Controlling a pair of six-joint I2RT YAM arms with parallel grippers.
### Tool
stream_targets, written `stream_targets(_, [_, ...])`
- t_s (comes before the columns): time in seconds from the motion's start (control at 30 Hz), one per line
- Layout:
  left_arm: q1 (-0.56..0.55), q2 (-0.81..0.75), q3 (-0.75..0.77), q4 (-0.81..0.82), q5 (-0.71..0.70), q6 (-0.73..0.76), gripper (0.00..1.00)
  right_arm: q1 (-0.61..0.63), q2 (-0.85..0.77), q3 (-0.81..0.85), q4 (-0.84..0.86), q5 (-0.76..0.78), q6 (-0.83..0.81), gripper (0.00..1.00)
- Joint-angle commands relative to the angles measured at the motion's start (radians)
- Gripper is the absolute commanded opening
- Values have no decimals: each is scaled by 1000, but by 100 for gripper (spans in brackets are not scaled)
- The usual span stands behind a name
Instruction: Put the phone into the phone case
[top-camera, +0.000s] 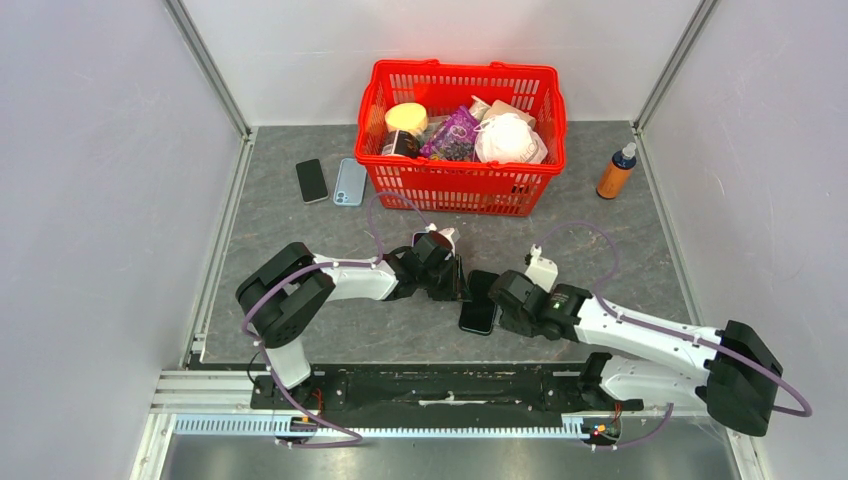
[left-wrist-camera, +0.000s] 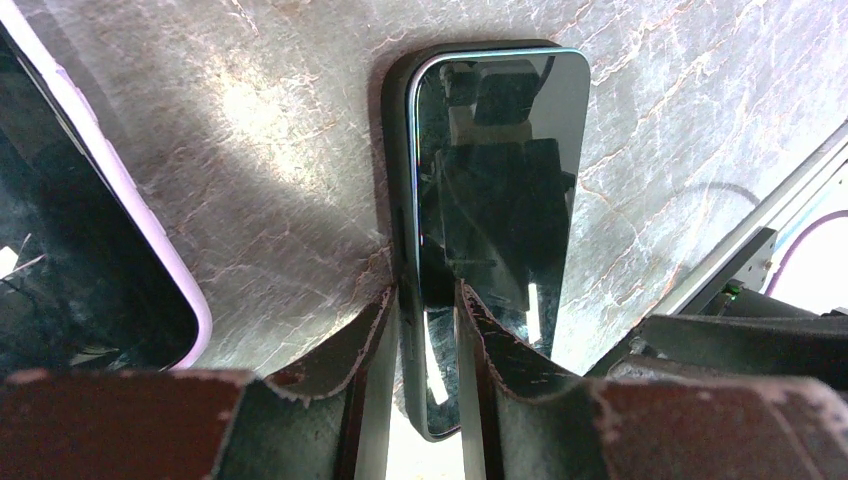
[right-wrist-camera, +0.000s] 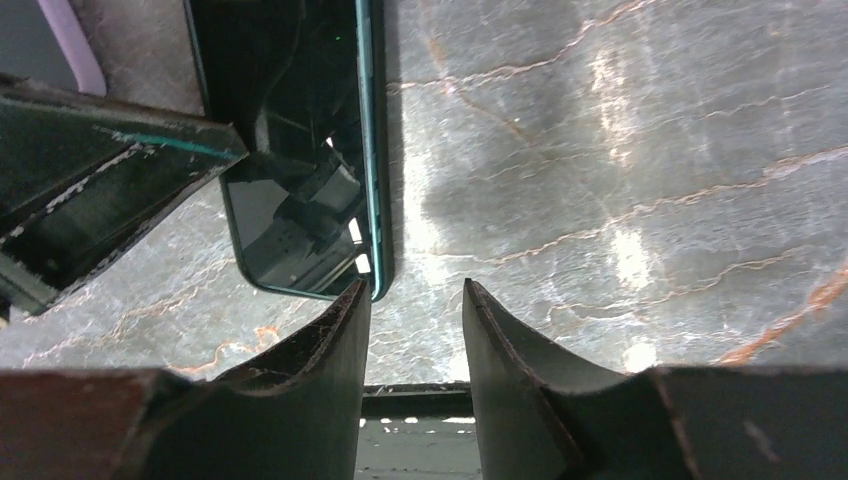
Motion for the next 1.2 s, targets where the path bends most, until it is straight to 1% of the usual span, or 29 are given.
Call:
stream_targets(0.0, [-6, -10, 19, -38, -33, 27, 33, -27, 3, 38, -34, 40, -36, 46])
stream_targets(0.23, [-7, -13, 18, -40, -34, 27, 33, -24, 114, 26, 87, -45, -55, 44])
stream_targets(0.37, [-6, -12, 17, -40, -35, 27, 33, -19, 146, 1, 152, -76, -46, 44])
stream_targets(0.57, [-6, -13, 21, -51, -38, 32, 33, -15, 112, -27, 153, -58, -31, 44])
stream_targets(0.77, [-6, -14, 18, -51, -40, 32, 33, -5, 129, -14, 153, -62, -31, 43])
stream_targets(1.0, [-6, -15, 15, -51, -41, 32, 33, 10, 59, 11, 101, -35, -25, 43])
stream_targets(1.17, [-6, -11, 15, -50, -40, 30, 33, 11, 85, 10, 112, -40, -24, 45])
